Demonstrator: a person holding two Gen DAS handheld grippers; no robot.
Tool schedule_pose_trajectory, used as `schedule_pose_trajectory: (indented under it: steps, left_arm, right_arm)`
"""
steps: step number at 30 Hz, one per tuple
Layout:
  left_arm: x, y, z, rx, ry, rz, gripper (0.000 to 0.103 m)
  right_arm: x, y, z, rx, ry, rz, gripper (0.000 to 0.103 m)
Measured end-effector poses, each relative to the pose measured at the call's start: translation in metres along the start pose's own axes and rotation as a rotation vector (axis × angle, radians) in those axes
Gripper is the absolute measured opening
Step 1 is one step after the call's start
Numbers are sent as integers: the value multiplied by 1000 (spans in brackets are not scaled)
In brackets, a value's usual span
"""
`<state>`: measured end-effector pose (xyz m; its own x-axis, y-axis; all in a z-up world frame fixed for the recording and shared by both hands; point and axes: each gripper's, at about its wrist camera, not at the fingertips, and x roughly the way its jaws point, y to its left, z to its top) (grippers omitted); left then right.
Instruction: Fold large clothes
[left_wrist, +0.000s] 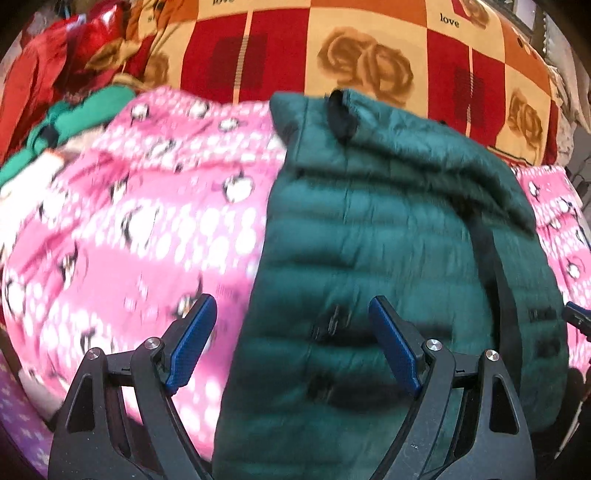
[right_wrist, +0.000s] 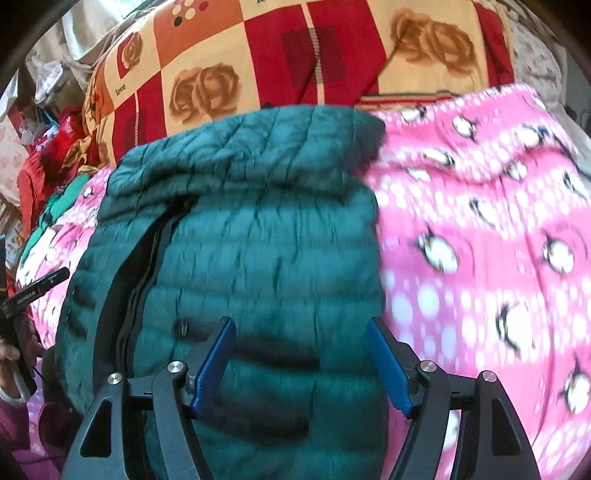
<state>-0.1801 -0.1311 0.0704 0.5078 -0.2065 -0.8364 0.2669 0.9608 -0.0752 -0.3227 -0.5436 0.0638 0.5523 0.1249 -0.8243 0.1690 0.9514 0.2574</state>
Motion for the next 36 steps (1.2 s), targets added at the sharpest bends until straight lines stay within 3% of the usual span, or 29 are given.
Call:
schedule_pose_trajectory:
  steps: [8,15,26,32,34,35,36]
  left_arm:
    - [-1,22,-47,-44,120,-72,85]
    - [-2,34,-73,-109,180,-146,85]
    - [1,42,-102,-166,266,-170,85]
    - [-1,34,-105,-133,263,-156,84]
    - [-3,31,-105,-122,242,-152,66]
    - [-6,29,-106,-117,228,-138,46]
    - [-9,28,-106,-110,214,-126,33]
  right_arm:
    - [-19,-5,-49,-27,60,16,75]
    - [-25,-17,-83,-2,130,42,76]
    - [-11,-4,-112,-23,217,130,77]
    - [-9,-7,-115,-9,191,165,74]
    - [-9,-5,-117,-49,184,134,49]
    - [-11,-4,-117,-66,169,133,45]
    - [-13,-5,-117,-69,159,143,35]
